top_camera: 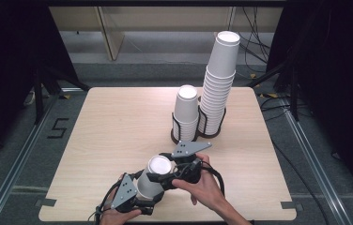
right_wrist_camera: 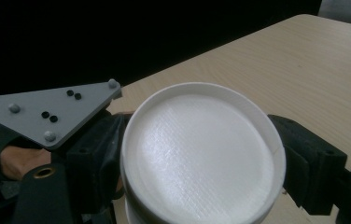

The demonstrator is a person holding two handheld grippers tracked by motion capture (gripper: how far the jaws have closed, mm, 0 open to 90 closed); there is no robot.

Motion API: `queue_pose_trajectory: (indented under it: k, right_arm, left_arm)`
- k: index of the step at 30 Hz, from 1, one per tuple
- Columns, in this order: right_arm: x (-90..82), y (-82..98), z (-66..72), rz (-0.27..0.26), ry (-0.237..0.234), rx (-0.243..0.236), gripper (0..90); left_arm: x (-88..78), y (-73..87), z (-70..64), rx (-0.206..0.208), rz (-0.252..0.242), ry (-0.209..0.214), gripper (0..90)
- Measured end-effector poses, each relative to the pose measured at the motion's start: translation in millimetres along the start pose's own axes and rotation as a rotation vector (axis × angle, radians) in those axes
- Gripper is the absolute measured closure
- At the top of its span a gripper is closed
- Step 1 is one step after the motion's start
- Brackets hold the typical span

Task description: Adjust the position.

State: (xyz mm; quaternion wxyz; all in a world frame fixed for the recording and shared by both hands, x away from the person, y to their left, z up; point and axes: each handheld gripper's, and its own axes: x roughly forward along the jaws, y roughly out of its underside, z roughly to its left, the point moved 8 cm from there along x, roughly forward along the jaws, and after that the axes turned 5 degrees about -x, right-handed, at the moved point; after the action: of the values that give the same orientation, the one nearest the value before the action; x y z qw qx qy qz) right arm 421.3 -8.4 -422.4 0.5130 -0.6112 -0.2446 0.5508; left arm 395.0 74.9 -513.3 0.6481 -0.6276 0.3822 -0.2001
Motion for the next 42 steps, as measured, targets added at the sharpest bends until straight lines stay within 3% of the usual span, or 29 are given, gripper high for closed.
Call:
queue_pose_trajectory:
  k: [3, 6, 7, 8, 9, 12, 14, 15, 21, 24, 28, 29, 31, 33, 40, 42]
  right_arm:
    - [-1.3, -1.0, -1.6, -0.018, -0.013, 0.021, 25.2]
    - [-3.6, -1.1, -1.5, -0.03, -0.038, 0.091, 25.7]
    - [-5.0, -1.6, -2.1, -0.035, -0.041, 0.107, 25.8]
    - [-5.8, -2.2, -4.3, -0.045, -0.049, 0.097, 25.8]
    - [-7.2, -3.0, -4.9, -0.061, -0.051, 0.121, 25.9]
    - [-8.3, -2.8, -8.6, -0.083, -0.06, 0.134, 25.9]
    - [-8.8, -1.3, -9.3, -0.075, -0.055, 0.153, 26.0]
    - [-7.9, -1.0, -8.6, -0.077, -0.06, 0.164, 26.0]
    - [-7.1, 0.7, -11.8, -0.083, -0.064, 0.165, 26.0]
    - [-6.9, 2.5, -12.8, -0.076, -0.061, 0.172, 25.6]
    - [-7.0, 3.1, -14.5, -0.073, -0.068, 0.177, 24.9]
    - [-8.5, 3.7, -13.4, -0.063, -0.067, 0.205, 24.8]
    - [-7.8, 3.0, -15.4, -0.078, -0.07, 0.176, 24.5]
    - [-9.6, 3.2, -14.8, -0.064, -0.072, 0.204, 24.2]
    - [-12.9, 2.1, -18.0, -0.055, -0.074, 0.164, 20.4]
    - [-15.1, 2.0, -20.5, -0.046, -0.059, 0.175, 19.0]
  left_arm:
    - [-0.3, -1.1, 0.1, -0.007, -0.012, 0.006, 6.6]
    - [-0.3, -4.4, -1.0, -0.008, -0.057, 0.007, 3.9]
    - [-2.1, -4.7, -0.9, -0.001, -0.051, 0.001, 3.5]
    - [-0.9, -6.9, -2.2, -0.008, -0.085, 0.009, 3.2]
    - [-2.4, -7.0, -1.8, 0.0, -0.078, 0.005, 2.8]
    - [-1.9, -6.9, -1.8, -0.001, -0.083, 0.001, 2.3]
    - [0.0, -6.6, -2.3, -0.009, -0.095, 0.004, 2.1]
    - [-1.6, -5.4, -1.5, -0.004, -0.074, -0.009, 2.0]
    - [-0.9, -6.3, -0.5, 0.011, -0.087, -0.004, 3.1]
    - [-3.3, -4.3, 1.7, 0.033, -0.05, -0.017, 6.1]
    - [-2.5, -5.5, 2.3, 0.051, -0.061, -0.008, 10.4]
    - [-4.7, -5.2, 2.9, 0.057, -0.041, -0.014, 11.2]
    - [-4.9, -5.9, 2.9, 0.064, -0.045, -0.011, 11.9]
    - [-4.2, -7.2, 2.6, 0.066, -0.059, -0.003, 12.5]
    - [-6.0, -7.0, 1.8, 0.09, -0.047, 0.0, 13.5]
    - [-7.1, -6.8, 2.2, 0.103, -0.038, -0.007, 13.6]
